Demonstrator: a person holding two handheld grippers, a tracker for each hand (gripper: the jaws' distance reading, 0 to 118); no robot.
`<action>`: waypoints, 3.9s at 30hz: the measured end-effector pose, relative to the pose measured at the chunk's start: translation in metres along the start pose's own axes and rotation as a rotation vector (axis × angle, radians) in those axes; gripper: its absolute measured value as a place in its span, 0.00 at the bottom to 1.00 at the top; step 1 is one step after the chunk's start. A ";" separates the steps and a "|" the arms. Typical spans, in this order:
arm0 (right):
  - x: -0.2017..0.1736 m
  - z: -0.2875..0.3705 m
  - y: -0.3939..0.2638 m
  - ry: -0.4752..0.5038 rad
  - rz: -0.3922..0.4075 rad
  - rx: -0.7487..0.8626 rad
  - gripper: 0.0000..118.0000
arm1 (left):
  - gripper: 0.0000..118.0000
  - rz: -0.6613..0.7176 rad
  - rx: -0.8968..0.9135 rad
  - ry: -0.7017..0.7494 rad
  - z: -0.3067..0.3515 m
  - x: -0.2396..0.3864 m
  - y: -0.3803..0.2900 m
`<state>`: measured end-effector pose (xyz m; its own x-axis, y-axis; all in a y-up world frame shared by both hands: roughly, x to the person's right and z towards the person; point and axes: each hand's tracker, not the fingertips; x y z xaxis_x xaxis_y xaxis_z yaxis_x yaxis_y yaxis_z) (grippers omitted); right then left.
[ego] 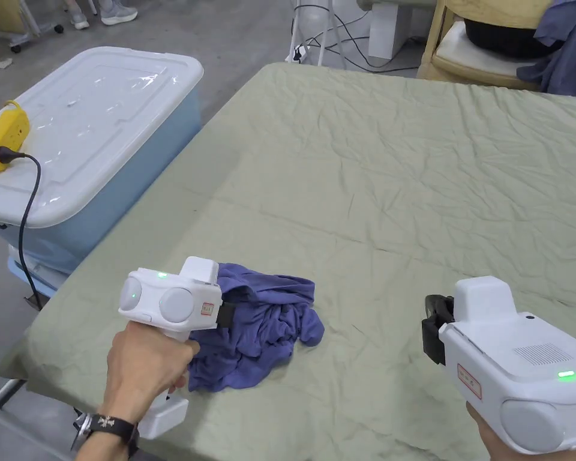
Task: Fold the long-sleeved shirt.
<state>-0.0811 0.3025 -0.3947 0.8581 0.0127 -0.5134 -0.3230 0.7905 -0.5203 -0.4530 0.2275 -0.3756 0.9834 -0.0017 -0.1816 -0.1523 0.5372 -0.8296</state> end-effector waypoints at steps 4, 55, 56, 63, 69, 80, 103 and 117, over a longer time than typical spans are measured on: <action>0.008 0.021 0.003 -0.017 -0.010 0.041 0.01 | 0.17 0.004 0.142 -0.002 0.043 0.016 0.002; 0.256 0.225 -0.130 -0.532 -0.437 0.176 0.01 | 0.17 -0.559 0.140 -0.584 0.051 0.519 0.048; 0.261 0.223 -0.135 -0.538 -0.447 0.164 0.01 | 0.17 -0.566 0.114 -0.597 0.039 0.530 0.040; 0.290 0.217 -0.164 -0.572 -0.504 0.100 0.01 | 0.24 -0.597 0.019 -0.662 0.001 0.593 0.002; 0.304 0.218 -0.179 -0.578 -0.572 0.092 0.01 | 0.60 -0.636 -0.038 -0.790 0.020 0.604 -0.018; 0.270 0.228 -0.147 -0.553 -0.502 0.145 0.01 | 0.59 -0.633 0.320 -0.590 0.121 0.491 -0.015; 0.202 0.240 -0.115 -0.491 -0.331 0.175 0.01 | 0.00 -0.372 0.074 -0.488 0.139 0.320 -0.037; 0.235 0.187 -0.131 -0.498 -0.351 0.045 0.01 | 0.50 -0.418 -0.097 -0.383 -0.030 0.359 -0.008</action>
<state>0.2375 0.3162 -0.3197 0.9973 0.0232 0.0693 0.0202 0.8241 -0.5661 -0.1016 0.1979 -0.4500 0.9247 0.1182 0.3618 0.2667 0.4771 -0.8374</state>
